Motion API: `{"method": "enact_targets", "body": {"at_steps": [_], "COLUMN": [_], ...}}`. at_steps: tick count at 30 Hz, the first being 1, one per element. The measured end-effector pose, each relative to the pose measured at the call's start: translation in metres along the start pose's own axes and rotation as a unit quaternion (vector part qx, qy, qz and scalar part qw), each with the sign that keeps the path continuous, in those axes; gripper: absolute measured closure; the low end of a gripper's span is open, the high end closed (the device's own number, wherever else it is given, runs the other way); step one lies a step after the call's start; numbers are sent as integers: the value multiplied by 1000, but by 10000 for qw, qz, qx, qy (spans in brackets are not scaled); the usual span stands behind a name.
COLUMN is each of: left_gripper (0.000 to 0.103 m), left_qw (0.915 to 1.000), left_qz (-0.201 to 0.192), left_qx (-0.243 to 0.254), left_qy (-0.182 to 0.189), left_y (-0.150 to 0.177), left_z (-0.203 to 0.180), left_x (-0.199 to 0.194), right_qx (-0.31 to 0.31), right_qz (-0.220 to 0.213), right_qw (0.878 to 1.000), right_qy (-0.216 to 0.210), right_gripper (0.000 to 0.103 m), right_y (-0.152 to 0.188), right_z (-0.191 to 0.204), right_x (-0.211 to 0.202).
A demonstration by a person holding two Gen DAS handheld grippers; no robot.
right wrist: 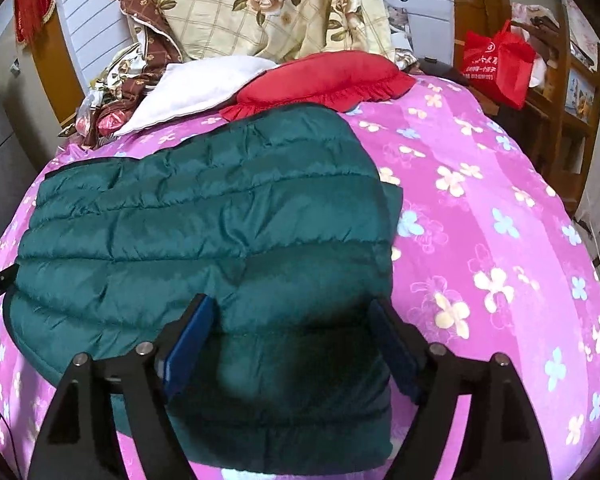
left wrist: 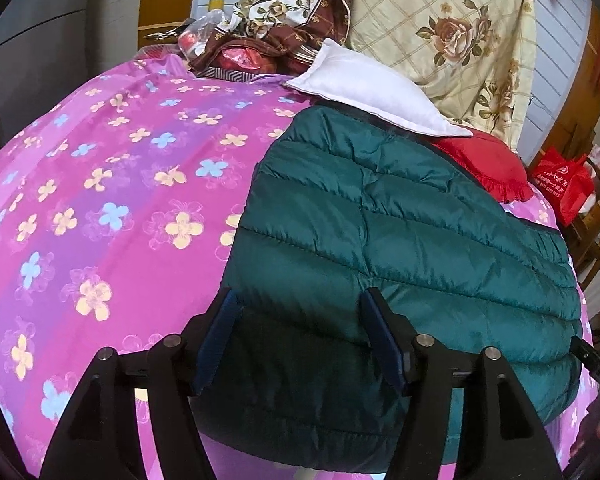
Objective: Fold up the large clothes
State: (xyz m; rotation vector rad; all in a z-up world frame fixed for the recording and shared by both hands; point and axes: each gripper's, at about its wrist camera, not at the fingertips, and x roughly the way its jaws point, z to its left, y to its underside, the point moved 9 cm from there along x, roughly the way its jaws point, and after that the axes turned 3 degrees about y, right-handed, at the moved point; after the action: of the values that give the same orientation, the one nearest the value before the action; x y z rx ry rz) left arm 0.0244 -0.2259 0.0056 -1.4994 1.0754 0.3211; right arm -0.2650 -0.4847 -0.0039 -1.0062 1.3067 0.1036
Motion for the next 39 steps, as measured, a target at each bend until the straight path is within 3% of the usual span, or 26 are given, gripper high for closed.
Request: {"method": "enact_targets", "body": {"at_steps": [5, 9, 24, 29, 35, 39], "left_gripper": [54, 52, 52, 49, 44, 37], "left_qw": [10000, 10000, 9992, 9966, 9862, 9852], "left_qz": [-5, -5, 155, 330, 637, 627], "left_qx": [16, 1, -263, -495, -987, -991], "left_qy": [62, 98, 268, 578, 1165, 1253], "left_y": [1, 2, -11, -23, -26, -24], "left_z": [2, 3, 9, 15, 22, 20], "left_x": [3, 5, 11, 24, 42, 50], "right_qx": [104, 387, 483, 473, 599, 577], "right_qz": [52, 176, 182, 233, 465, 550], "right_qw": [9999, 9990, 9985, 9984, 9966, 9958], "right_qy": [75, -115, -172, -213, -334, -456], "right_gripper": [6, 6, 6, 3, 0, 0], "right_y": [2, 6, -7, -16, -26, -30], "right_z": [-5, -9, -11, -10, -14, -15], "right_x": [9, 16, 8, 15, 35, 48]}}
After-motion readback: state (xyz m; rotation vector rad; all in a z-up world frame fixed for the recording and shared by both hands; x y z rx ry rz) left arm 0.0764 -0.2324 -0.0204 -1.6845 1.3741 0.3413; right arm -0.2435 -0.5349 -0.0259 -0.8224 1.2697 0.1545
